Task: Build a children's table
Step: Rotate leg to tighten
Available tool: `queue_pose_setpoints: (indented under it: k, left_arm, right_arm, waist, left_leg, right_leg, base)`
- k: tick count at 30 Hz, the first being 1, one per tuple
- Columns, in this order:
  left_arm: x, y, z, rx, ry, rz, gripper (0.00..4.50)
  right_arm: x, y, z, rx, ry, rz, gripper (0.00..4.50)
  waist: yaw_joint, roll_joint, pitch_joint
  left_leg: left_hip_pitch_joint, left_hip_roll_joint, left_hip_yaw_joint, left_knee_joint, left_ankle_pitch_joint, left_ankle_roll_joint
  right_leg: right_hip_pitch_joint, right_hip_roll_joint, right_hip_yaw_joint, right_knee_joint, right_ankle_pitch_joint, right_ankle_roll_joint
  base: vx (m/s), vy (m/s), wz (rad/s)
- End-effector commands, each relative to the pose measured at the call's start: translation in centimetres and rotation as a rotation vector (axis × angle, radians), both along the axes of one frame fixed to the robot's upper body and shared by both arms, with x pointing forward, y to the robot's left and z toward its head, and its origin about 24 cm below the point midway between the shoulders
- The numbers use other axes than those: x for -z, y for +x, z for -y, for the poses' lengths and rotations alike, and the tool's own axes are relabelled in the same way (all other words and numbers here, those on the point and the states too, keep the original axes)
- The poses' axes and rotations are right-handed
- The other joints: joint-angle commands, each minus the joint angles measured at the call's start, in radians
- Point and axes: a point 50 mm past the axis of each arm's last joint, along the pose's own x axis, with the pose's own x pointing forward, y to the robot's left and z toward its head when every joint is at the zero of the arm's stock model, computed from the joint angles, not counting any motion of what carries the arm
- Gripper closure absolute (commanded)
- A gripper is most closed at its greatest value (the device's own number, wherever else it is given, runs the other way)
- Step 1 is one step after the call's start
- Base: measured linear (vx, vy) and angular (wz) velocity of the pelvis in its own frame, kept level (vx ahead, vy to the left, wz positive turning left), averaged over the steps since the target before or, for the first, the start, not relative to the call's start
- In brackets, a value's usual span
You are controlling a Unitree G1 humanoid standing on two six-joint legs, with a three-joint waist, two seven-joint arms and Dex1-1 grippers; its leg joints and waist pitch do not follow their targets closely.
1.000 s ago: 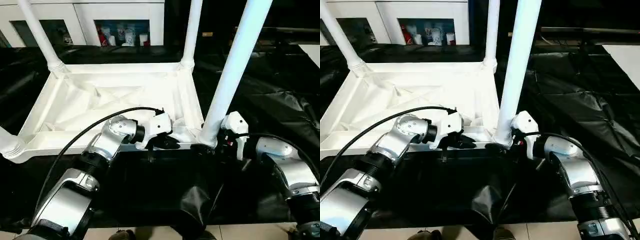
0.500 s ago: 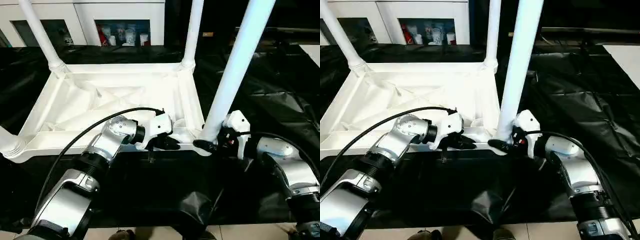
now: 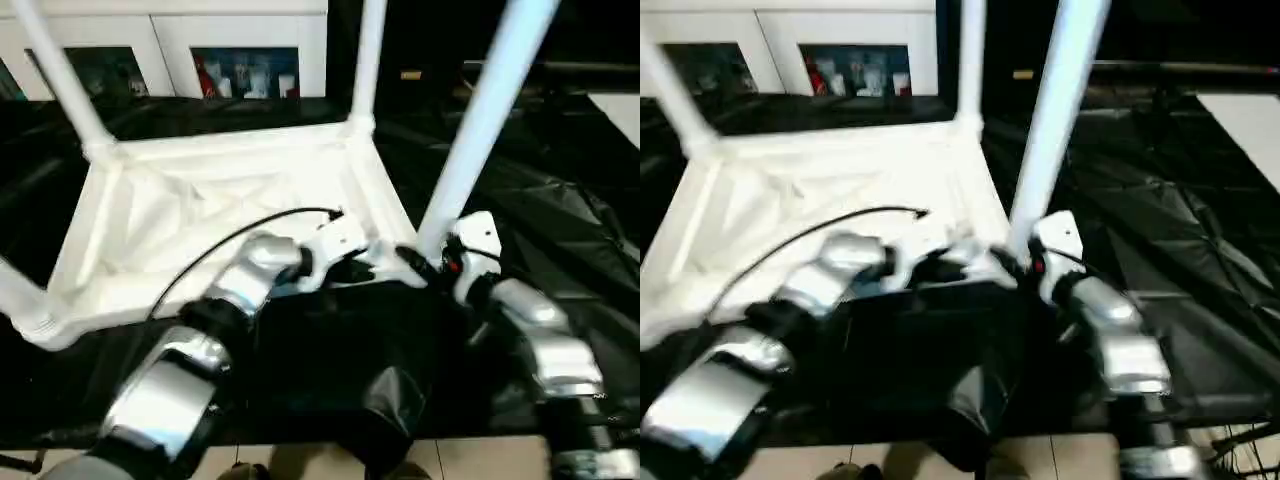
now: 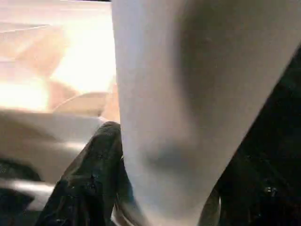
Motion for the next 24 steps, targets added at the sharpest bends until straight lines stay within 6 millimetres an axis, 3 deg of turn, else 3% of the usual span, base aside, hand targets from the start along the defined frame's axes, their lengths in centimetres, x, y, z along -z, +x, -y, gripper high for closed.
queue_pose_setpoints:
  k: [1, 3, 6, 7, 8, 10, 11, 12, 15, 18, 19, 20, 21, 22, 23, 24]
  left_arm:
    - [1.0, 0.4, -0.3, -0.121, 0.026, 0.001, 4.5]
    - [0.9, 0.3, 0.0, -0.089, 0.028, 0.003, 4.5]
    - [0.7, 0.2, 0.2, -0.045, 0.025, 0.014, 4.5]
    - [0.6, 0.2, 0.2, -0.021, 0.02, 0.025, 4.5]
    - [0.6, 0.2, 0.2, -0.022, 0.017, 0.025, 4.5]
    - [0.2, 0.1, 0.3, 0.012, -0.022, 0.028, 4.5]
    - [0.2, 0.1, 0.3, 0.007, -0.035, 0.021, 4.5]
    - [0.1, 0.1, 0.2, -0.003, -0.049, 0.01, 4.06]
    - [-0.1, 0.0, 0.2, 0.023, -0.072, -0.012, 3.95]
    - [-1.3, 0.2, 0.0, 0.032, -0.144, 0.053, 3.6]
    - [-2.2, 0.4, -0.3, 0.046, -0.187, 0.098, 3.55]
    - [-2.3, 0.3, -0.4, 0.051, -0.193, 0.097, 3.53]
    - [-2.8, 0.5, -0.6, 0.042, -0.217, 0.116, 3.53]
    - [-3.1, 0.6, -0.8, 0.033, -0.234, 0.13, 3.53]
    - [-3.9, 0.6, -1.3, 0.038, -0.285, 0.142, 3.53]
    - [-4.3, 0.5, -1.7, 0.041, -0.306, 0.15, 3.53]
  right_arm:
    - [3.1, -1.2, -2.2, 0.01, 0.035, -0.161, 2.08]
    - [2.9, -1.2, -2.9, 0.011, 0.056, -0.153, 2.08]
    - [2.5, -1.2, -3.1, 0.005, 0.083, -0.123, 2.08]
    - [2.1, -1.2, -3.0, 0.012, 0.105, -0.097, 1.73]
    - [1.9, -1.2, -2.8, 0.021, 0.113, -0.083, 1.53]
    - [1.3, -1.2, -2.2, 0.047, 0.103, -0.05, 1.42]
    - [1.1, -1.2, -2.0, 0.055, 0.105, -0.043, 1.36]
    - [1.0, -1.3, -1.9, 0.066, 0.107, -0.039, 1.15]
    - [0.3, -1.6, -1.2, 0.083, 0.104, -0.014, 0.93]
    - [-1.3, -2.7, 0.5, 0.062, 0.078, 0.026, 0.89]
    - [-1.8, -3.7, 1.3, 0.002, 0.056, 0.029, 0.89]
    - [-1.8, -3.8, 1.3, -0.009, 0.053, 0.029, 0.89]
    - [-2.0, -4.5, 1.4, -0.083, 0.042, 0.023, 0.89]
    - [-2.0, -5.1, 1.5, -0.135, 0.036, 0.017, 0.89]
    - [-2.2, -6.5, 1.6, -0.275, -0.007, 0.006, 0.89]
    - [-2.3, -7.2, 1.7, -0.339, -0.026, -0.002, 0.89]
  waist:
    - [-0.006, -0.004, -0.048]
    - [-0.011, -0.007, -0.047]
    - [-0.014, 0.003, -0.052]
    - [-0.016, -0.001, -0.05]
    - [-0.015, 0.005, -0.053]
    - [-0.02, 0.002, -0.055]
    - [-0.019, 0.007, -0.057]
    - [-0.019, 0.004, -0.058]
    - [-0.011, 0.007, -0.065]
    - [-0.006, 0.009, -0.076]
    - [-0.001, 0.008, -0.085]
    - [0.003, 0.01, -0.093]
    - [0.004, 0.012, -0.095]
    - [0.006, 0.003, -0.099]
    - [0.009, -0.005, -0.1]
    - [0.018, -0.002, -0.098]
  left_leg:
    - [0.02, 0.038, -0.026, -0.082, -0.355, 0.019]
    - [0.017, 0.037, -0.029, -0.085, -0.377, 0.014]
    - [0.018, 0.04, -0.03, -0.089, -0.375, 0.016]
    - [0.018, 0.039, -0.028, -0.088, -0.386, 0.019]
    - [0.019, 0.04, -0.028, -0.088, -0.387, 0.019]
    - [0.011, 0.038, -0.029, -0.089, -0.382, 0.022]
    - [0.011, 0.038, -0.03, -0.088, -0.375, 0.023]
    - [0.011, 0.039, -0.028, -0.087, -0.358, 0.027]
    - [0.011, 0.037, -0.023, -0.081, -0.303, 0.044]
    - [0.004, 0.04, -0.022, -0.072, -0.197, 0.079]
    - [0.005, 0.039, -0.02, -0.063, -0.128, 0.108]
    - [-0.002, 0.039, -0.021, -0.054, -0.03, 0.148]
    - [0.001, 0.038, -0.019, -0.048, 0.007, 0.171]
    - [-0.007, 0.035, -0.019, -0.041, 0.05, 0.207]
    - [-0.008, 0.035, -0.017, -0.037, 0.047, 0.231]
    - [-0.008, 0.041, -0.02, -0.039, 0.035, 0.236]
  right_leg:
    - [0.015, -0.046, 0.024, -0.095, -0.487, -0.145]
    - [0.017, -0.046, 0.021, -0.096, -0.488, -0.142]
    - [0.022, -0.047, 0.021, -0.093, -0.419, -0.158]
    - [0.02, -0.046, 0.023, -0.095, -0.409, -0.164]
    - [0.023, -0.048, 0.023, -0.092, -0.4, -0.169]
    - [0.029, -0.048, 0.022, -0.091, -0.396, -0.17]
    - [0.03, -0.051, 0.022, -0.09, -0.391, -0.171]
    - [0.03, -0.051, 0.024, -0.089, -0.371, -0.179]
    - [0.035, -0.053, 0.026, -0.085, -0.329, -0.201]
    - [0.049, -0.049, 0.024, -0.066, -0.149, -0.238]
    - [0.055, -0.048, 0.025, -0.052, -0.019, -0.262]
    - [0.064, -0.048, 0.024, -0.03, 0.14, -0.289]
    - [0.059, -0.046, 0.023, -0.026, 0.204, -0.302]
    - [0.068, -0.049, 0.022, -0.015, 0.287, -0.318]
    - [0.069, -0.052, 0.021, -0.013, 0.302, -0.329]
    - [0.074, -0.058, 0.021, -0.013, 0.291, -0.332]
  base:
    - [0.0, 0.0, 0.0]
    - [0.0, 0.0, 0.0]
    - [0.0, 0.0, 0.0]
    - [0.0, 0.0, 0.0]
    - [0.0, 0.0, 0.0]
    - [0.0, 0.0, 0.0]
    - [0.0, 0.0, 0.0]
    - [0.0, 0.0, 0.0]
    - [0.0, 0.0, 0.0]
    - [0.0, 0.0, 0.0]
    - [0.08, -0.009, 0.03]
    - [0.059, -0.004, 0.02]
    - [0.055, -0.006, 0.0]
    - [0.0, 0.0, 0.0]
    - [0.0, 0.0, 0.0]
    - [0.0, 0.0, 0.0]
